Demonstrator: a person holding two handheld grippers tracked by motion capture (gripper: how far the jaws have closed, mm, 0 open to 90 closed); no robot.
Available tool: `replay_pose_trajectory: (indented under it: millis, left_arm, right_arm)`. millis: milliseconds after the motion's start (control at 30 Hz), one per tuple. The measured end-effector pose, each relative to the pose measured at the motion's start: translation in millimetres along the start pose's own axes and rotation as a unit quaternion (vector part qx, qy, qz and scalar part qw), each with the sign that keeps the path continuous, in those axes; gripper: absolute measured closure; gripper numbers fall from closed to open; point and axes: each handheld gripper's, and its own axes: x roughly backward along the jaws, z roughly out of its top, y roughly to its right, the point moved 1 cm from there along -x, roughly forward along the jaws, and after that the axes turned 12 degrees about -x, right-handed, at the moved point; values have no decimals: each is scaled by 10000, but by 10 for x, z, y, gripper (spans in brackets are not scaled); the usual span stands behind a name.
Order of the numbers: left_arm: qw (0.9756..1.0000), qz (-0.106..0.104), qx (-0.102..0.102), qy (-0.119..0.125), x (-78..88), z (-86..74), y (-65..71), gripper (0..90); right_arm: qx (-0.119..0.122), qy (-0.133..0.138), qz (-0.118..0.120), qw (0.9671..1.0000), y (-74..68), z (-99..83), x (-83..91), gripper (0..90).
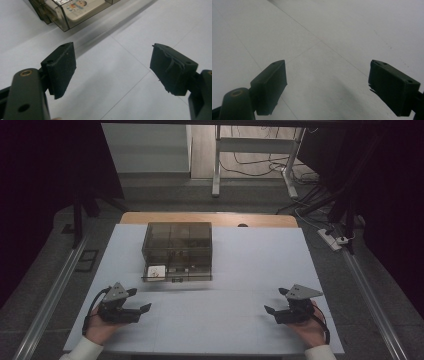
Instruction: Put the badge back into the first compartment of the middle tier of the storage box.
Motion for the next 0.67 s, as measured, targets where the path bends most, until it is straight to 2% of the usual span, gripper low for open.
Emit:
replay_pose_trajectory:
  millis: [667]
  left_arm:
    - [9999,-78,-28,-93,-26,11,14,203]
  right_arm:
    - [41,20,21,10000,-9,4,13,150]
